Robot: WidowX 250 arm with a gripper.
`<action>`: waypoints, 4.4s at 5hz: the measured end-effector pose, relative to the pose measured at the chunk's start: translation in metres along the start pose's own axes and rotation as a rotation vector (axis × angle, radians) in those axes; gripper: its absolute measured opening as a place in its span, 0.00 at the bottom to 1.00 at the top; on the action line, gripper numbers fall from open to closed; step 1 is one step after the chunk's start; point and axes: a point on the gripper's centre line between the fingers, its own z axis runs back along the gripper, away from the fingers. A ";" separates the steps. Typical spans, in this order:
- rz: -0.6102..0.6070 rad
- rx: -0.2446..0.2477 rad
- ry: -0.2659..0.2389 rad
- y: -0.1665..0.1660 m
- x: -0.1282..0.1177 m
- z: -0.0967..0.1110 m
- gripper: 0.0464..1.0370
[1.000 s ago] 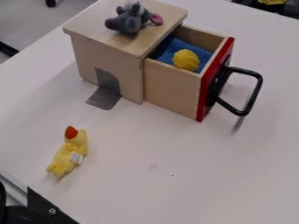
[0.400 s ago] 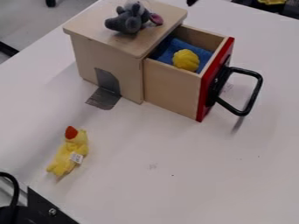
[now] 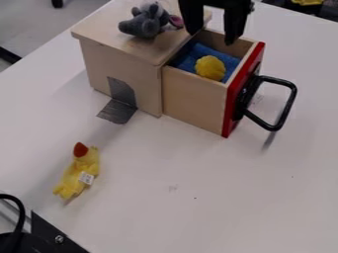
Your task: Take the corn from the drawer and put it to the right of the yellow duck
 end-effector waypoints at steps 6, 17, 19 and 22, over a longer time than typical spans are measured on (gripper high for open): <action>-0.111 0.081 0.129 -0.006 -0.012 -0.037 0.58; -0.120 0.036 0.069 -0.039 -0.142 -0.038 0.50; -0.034 -0.012 0.132 -0.032 -0.149 -0.067 0.47; -0.007 0.006 0.097 -0.029 -0.157 -0.055 0.97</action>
